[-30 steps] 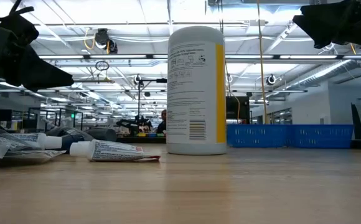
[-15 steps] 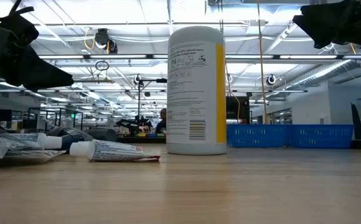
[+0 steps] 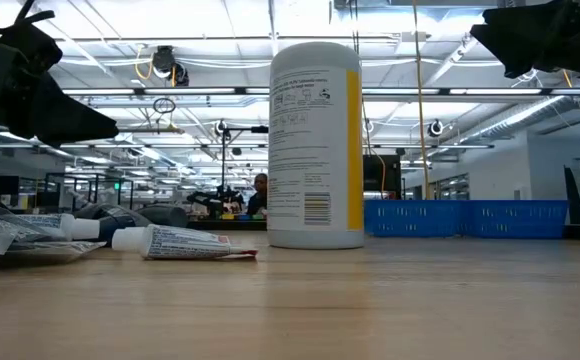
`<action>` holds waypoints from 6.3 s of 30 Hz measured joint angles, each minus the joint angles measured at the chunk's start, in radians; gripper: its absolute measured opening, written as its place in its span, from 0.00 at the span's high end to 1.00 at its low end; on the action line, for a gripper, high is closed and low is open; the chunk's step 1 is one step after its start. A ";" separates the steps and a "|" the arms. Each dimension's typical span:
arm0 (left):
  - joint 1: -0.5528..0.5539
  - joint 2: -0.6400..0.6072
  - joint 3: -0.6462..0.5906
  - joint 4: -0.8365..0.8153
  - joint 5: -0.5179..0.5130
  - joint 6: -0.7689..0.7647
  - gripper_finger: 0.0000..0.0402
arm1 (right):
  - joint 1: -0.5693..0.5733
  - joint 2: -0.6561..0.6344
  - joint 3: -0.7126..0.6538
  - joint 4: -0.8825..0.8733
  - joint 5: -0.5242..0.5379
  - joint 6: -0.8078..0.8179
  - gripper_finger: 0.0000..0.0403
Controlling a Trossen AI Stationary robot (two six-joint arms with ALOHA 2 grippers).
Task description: Pick & Place Travel size toiletries
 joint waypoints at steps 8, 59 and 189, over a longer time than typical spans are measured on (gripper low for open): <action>0.000 0.000 0.000 -0.002 -0.009 0.331 0.64 | 0.000 0.000 0.000 0.000 0.000 0.000 0.51; 0.418 0.001 0.153 -0.304 0.421 0.174 0.64 | 0.000 0.000 0.000 -0.021 0.000 0.290 0.51; 0.512 0.728 0.809 -1.238 0.657 -0.003 0.52 | 0.000 0.046 0.000 -0.028 0.001 0.286 0.51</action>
